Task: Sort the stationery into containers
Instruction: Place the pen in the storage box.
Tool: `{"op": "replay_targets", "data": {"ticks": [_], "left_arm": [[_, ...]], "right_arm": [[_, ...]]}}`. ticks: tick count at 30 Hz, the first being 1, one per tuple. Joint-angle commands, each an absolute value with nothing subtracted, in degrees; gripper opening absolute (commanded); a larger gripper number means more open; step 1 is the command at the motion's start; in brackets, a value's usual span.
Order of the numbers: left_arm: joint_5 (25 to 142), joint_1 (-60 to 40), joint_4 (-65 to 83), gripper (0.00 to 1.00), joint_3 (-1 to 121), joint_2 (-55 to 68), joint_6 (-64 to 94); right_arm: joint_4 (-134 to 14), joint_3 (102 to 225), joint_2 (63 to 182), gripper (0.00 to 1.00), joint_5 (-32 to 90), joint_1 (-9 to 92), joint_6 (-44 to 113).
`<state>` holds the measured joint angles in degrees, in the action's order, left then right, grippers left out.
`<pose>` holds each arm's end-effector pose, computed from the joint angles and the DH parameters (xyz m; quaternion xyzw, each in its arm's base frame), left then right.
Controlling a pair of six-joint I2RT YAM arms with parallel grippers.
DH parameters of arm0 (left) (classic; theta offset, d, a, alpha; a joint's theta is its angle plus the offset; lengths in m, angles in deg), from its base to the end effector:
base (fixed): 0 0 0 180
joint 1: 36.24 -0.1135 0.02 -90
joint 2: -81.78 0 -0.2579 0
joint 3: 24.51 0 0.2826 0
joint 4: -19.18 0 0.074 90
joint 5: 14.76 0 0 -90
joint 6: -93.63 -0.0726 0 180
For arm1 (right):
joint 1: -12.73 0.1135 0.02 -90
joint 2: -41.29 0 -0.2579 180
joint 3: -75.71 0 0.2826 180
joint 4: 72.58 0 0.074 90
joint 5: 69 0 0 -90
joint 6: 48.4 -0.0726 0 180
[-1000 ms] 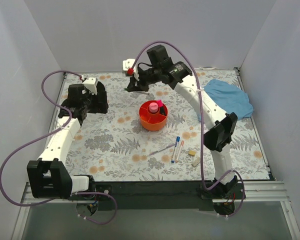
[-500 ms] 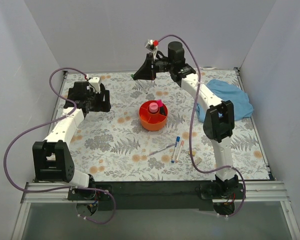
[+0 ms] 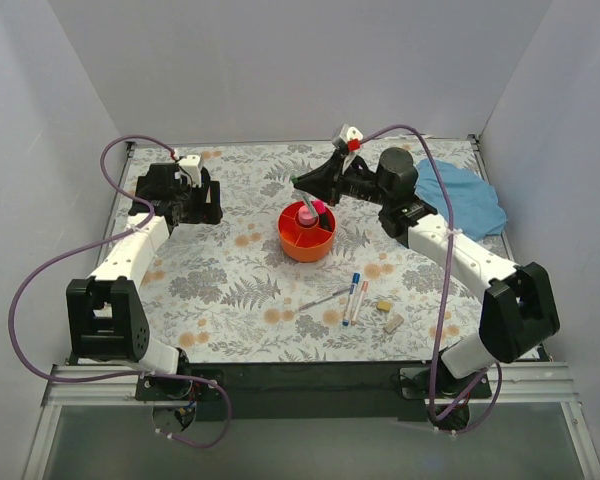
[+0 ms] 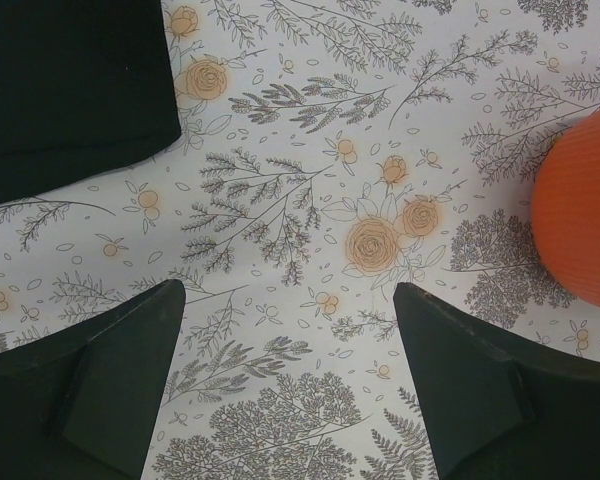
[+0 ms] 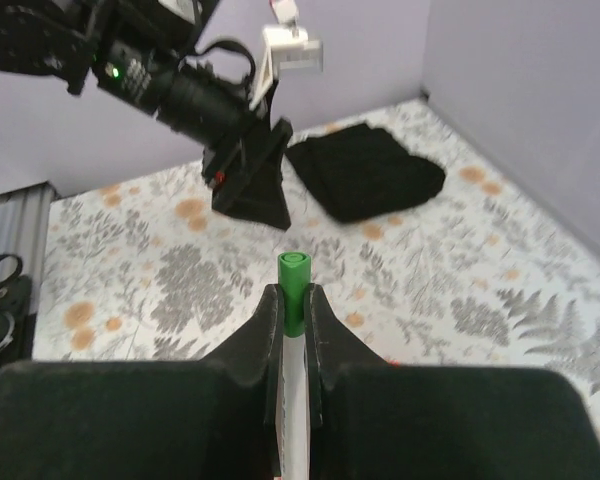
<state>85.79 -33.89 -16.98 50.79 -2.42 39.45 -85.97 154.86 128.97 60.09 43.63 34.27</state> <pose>0.3750 -0.0287 0.2235 -0.2313 0.8913 -0.2047 0.3319 0.3359 0.2544 0.3403 -0.3714 0.5738 0.4411 0.5816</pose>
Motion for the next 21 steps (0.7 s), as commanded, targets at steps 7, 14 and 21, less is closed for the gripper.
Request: {"op": "replay_targets", "data": {"ticks": [7,14,21], "left_arm": [[86.41,-34.21,-16.28,0.86,51.12,-2.86,39.23],[85.79,-34.21,-16.90,0.86,52.08,-3.82,39.05],[85.97,-34.21,-16.90,0.86,53.05,-5.49,39.14]], "right_arm": [[-105.11,142.65,125.22,0.01,45.70,45.95,37.47],[-116.91,134.56,126.10,0.01,44.03,46.04,37.56],[-125.70,131.13,129.87,0.01,42.88,46.22,36.42]]}}
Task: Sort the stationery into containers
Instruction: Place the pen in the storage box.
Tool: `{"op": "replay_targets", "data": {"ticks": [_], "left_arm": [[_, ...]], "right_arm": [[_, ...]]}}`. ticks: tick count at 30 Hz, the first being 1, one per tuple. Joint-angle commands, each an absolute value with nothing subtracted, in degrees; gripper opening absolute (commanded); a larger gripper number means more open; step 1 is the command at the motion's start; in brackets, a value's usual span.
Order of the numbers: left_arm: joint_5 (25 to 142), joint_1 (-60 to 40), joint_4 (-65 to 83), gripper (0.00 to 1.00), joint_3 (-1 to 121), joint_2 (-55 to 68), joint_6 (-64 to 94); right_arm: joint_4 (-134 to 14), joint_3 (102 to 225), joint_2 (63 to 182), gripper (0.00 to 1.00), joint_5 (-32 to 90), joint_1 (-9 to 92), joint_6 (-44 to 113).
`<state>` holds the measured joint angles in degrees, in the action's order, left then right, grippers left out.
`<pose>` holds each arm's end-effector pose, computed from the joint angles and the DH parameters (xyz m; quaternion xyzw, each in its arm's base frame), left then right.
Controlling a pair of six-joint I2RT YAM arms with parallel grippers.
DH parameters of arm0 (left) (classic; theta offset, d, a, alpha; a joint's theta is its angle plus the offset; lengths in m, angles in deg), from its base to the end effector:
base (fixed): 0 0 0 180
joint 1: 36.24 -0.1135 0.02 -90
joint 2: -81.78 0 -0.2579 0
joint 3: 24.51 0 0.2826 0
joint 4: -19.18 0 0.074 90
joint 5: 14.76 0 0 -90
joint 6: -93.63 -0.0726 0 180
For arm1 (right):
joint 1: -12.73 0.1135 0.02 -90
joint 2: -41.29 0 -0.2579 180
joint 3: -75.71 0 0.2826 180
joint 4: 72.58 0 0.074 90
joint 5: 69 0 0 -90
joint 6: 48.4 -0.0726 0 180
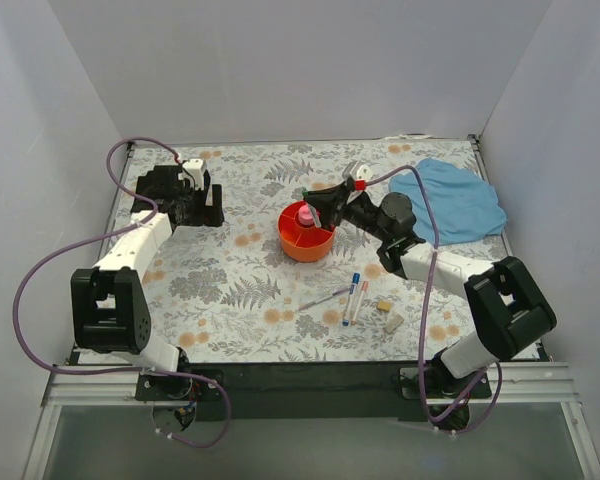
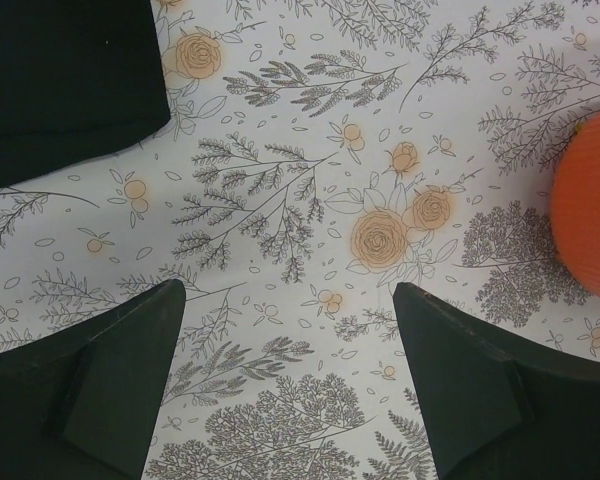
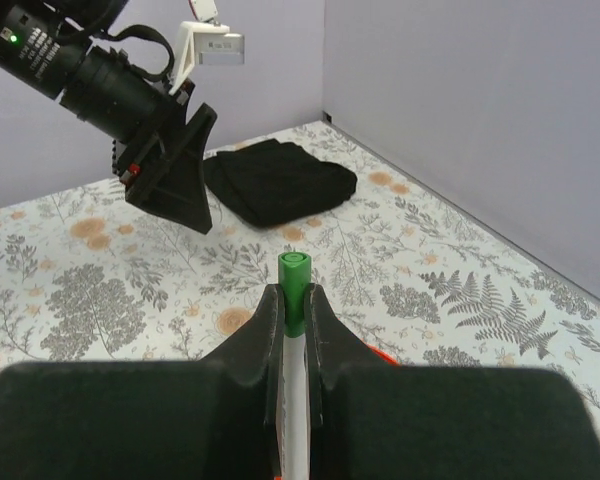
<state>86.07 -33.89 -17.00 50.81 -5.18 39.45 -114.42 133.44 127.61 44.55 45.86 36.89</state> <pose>0.3798 -0.0292 0.2063 -0.2349 0.8993 -0.2003 0.3097 0.3094 0.2366 0.2678 -0.3043 0.5499 0.3687 0.6849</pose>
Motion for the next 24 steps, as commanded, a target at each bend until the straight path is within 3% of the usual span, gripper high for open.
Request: {"op": "replay_targets", "data": {"ticks": [1,16,20,22,24], "left_arm": [[85.70,-34.21,-16.90,0.86,53.22,-5.58,38.88],[84.74,-34.21,-16.90,0.87,53.40,-6.64,38.53],[84.65,-34.21,-17.08,0.87,53.23,-5.94,38.53],[84.91,-34.21,-17.08,0.87,53.05,-5.58,38.53],[84.91,-34.21,-16.81,0.87,52.87,-5.14,38.70]], "right_arm": [[-127.97,130.60,130.40,0.01,43.06,46.30,36.07],[-135.02,125.32,134.80,0.01,42.53,46.74,36.42],[-134.06,124.36,134.89,0.29,43.49,47.10,37.39],[-133.88,123.66,134.28,0.36,44.46,47.01,38.17],[-132.57,123.04,133.23,0.50,45.16,47.10,38.70]]}}
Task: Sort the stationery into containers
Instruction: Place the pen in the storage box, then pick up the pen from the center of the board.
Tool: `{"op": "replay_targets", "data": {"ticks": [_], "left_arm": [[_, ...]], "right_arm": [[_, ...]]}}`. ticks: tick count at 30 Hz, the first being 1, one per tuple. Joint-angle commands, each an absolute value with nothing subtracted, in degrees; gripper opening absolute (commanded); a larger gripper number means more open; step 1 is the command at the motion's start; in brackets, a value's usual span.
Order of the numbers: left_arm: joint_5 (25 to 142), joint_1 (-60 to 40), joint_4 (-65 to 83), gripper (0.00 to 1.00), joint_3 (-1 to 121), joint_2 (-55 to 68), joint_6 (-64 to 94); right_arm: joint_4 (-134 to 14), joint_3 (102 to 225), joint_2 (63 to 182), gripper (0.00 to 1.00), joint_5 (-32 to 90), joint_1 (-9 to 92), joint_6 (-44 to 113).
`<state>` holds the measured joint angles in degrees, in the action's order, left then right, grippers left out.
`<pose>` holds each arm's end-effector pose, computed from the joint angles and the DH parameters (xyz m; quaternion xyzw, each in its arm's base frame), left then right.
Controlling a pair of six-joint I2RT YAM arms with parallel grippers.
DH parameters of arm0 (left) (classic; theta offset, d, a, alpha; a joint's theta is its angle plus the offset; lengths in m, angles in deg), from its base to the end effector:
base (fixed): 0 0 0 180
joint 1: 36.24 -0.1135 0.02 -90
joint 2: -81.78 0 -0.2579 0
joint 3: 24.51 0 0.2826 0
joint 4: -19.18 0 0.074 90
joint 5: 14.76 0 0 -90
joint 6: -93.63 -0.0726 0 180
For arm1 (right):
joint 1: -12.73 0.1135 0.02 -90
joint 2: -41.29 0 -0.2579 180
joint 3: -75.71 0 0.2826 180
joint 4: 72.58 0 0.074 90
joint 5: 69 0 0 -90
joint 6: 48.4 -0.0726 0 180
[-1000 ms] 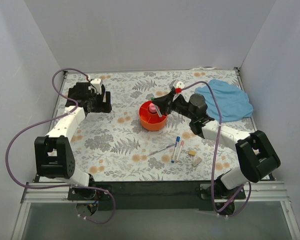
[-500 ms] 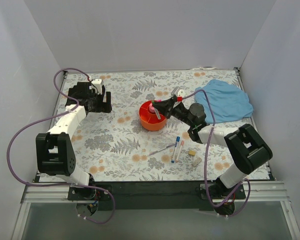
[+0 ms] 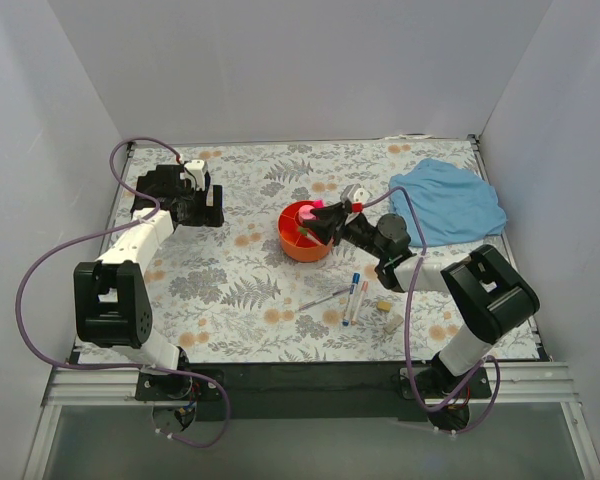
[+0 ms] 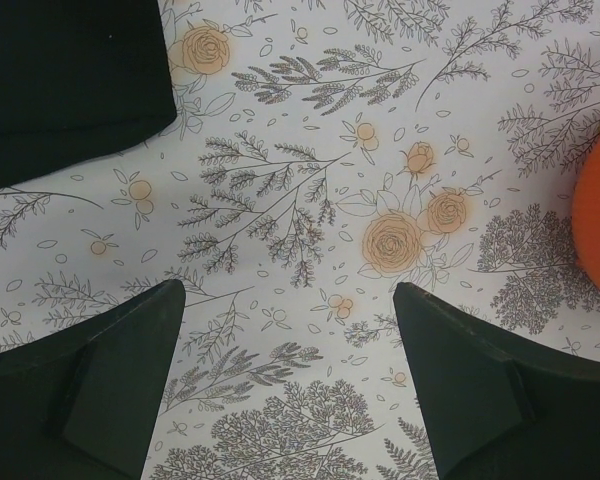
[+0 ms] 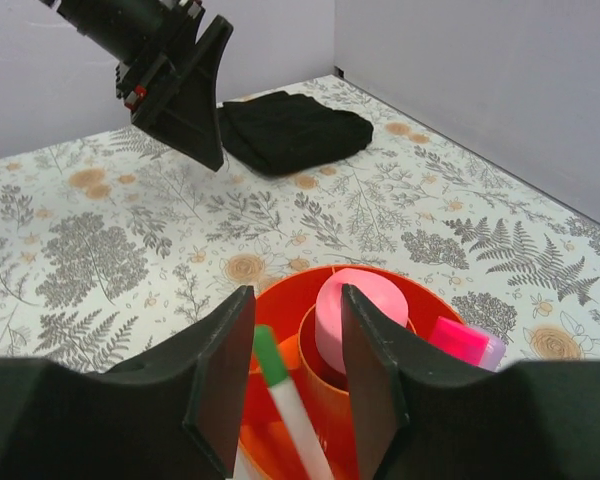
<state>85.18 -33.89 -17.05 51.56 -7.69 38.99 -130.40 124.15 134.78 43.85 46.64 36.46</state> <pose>0.3859 -0.0284 0.1950 -0.2370 0.9050 -0.1880 0.2990 0.2936 0.2314 0.2021 -0.3019 0.5541 0.3725 0.6805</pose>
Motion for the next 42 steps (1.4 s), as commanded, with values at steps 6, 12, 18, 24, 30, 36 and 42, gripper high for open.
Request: {"op": "replay_targets", "data": {"ticks": [6,12,18,24,30,36,42], "left_arm": [[89.91,-32.99,-18.56,0.86,56.37,-2.52,38.09],[102.38,-19.74,-25.67,0.82,61.48,4.08,29.14],[107.59,-2.85,-38.25,0.65,64.74,0.75,27.19],[102.24,7.87,-33.16,0.62,64.56,-3.38,31.06],[98.89,11.49,-35.89,0.60,62.13,-4.37,34.22],[92.04,11.49,-30.19,0.61,49.21,1.61,37.82],[87.46,11.49,-22.37,0.61,40.40,4.17,46.52]], "right_arm": [[-124.78,124.88,128.32,0.58,44.47,46.75,41.43],[-101.96,132.69,115.39,0.58,40.00,43.59,46.36],[-74.85,140.70,108.71,0.69,39.36,38.05,46.08],[-61.74,140.62,103.43,0.73,34.81,35.15,48.98],[-54.96,139.21,96.84,0.75,31.37,33.65,51.62],[-50.65,137.98,91.83,0.76,31.36,33.47,51.97],[-49.77,136.57,90.15,0.75,32.42,33.47,54.26]]}}
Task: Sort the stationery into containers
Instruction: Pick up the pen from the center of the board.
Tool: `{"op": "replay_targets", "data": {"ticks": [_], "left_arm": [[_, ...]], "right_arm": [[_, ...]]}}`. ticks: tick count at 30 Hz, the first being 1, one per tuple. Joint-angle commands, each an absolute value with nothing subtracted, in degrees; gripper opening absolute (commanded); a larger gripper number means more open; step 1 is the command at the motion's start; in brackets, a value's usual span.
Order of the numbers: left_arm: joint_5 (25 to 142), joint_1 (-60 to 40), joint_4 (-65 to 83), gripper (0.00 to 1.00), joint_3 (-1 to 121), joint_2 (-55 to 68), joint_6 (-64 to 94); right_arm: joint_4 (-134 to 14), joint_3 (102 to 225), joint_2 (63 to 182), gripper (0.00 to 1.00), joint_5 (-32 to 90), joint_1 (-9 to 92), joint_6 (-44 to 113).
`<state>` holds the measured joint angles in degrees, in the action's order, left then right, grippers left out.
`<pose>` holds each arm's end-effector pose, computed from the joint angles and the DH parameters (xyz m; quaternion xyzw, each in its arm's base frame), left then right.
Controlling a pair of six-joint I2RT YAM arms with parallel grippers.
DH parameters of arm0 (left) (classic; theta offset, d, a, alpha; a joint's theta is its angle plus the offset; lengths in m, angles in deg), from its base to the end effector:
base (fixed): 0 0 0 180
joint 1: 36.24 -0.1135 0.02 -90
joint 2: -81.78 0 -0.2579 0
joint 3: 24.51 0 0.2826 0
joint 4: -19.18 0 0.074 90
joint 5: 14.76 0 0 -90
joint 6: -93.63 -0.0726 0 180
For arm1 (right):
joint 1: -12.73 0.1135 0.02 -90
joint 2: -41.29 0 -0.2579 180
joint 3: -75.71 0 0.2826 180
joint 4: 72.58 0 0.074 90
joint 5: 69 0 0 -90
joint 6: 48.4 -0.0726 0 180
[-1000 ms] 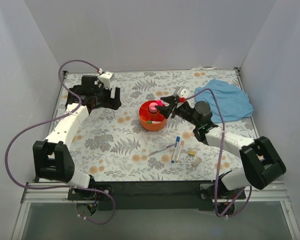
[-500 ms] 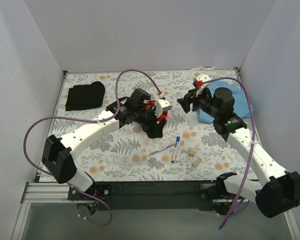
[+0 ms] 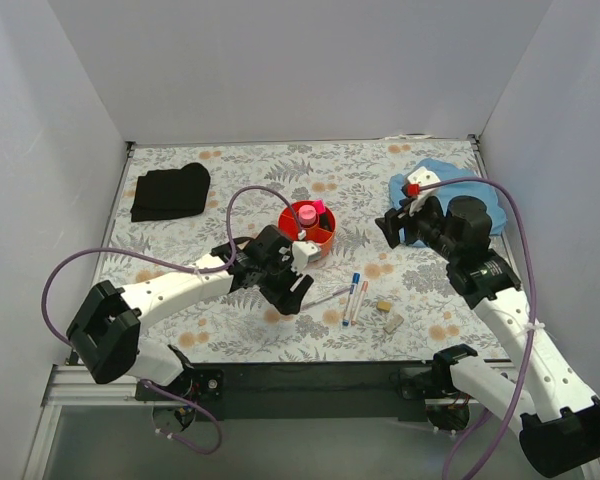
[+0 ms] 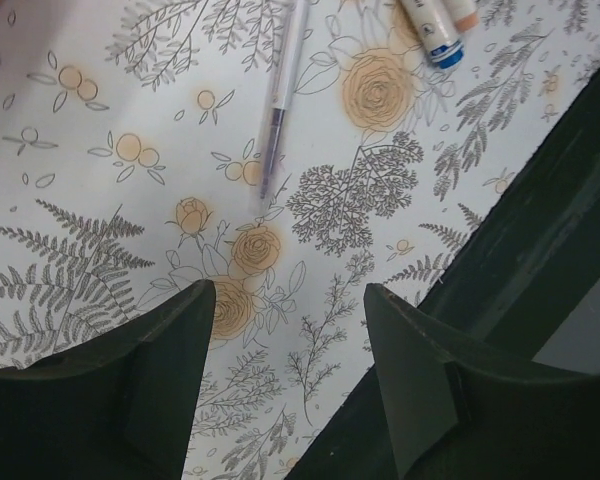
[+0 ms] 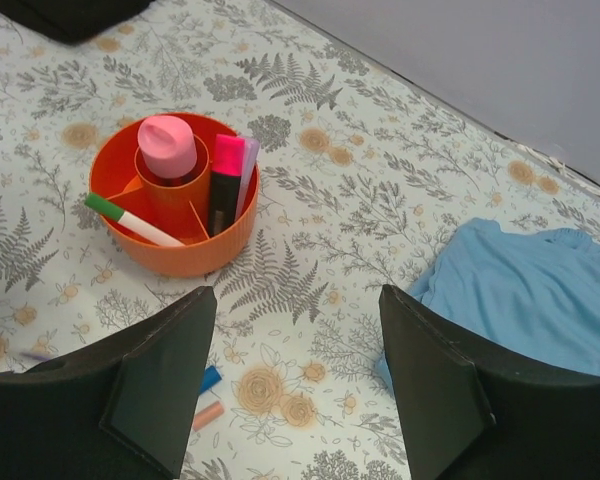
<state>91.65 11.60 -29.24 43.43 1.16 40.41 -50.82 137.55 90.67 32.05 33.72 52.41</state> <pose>0.2017 -0.2533 0.1802 0.1278 0.9506 -0.2685 0.0896 0.2484 0.1102 0.3468 -0.2678 0.7125 0.1303 0.6354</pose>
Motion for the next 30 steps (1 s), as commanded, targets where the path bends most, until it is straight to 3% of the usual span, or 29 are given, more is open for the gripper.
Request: {"op": "replay_targets", "data": {"ticks": [1,11,30], "left_arm": [[87.11,11.49,-21.57,0.61,40.13,3.30,46.70],[84.82,12.28,-19.28,0.53,49.26,-8.64,44.50],[78.07,20.45,-18.13,0.53,60.52,-27.29,44.59]], "right_arm": [[-49.77,136.40,90.15,0.75,32.51,33.47,54.35],[-50.39,134.46,89.89,0.75,31.55,33.47,53.65],[-50.39,133.85,87.52,0.76,27.68,33.39,54.52]]}}
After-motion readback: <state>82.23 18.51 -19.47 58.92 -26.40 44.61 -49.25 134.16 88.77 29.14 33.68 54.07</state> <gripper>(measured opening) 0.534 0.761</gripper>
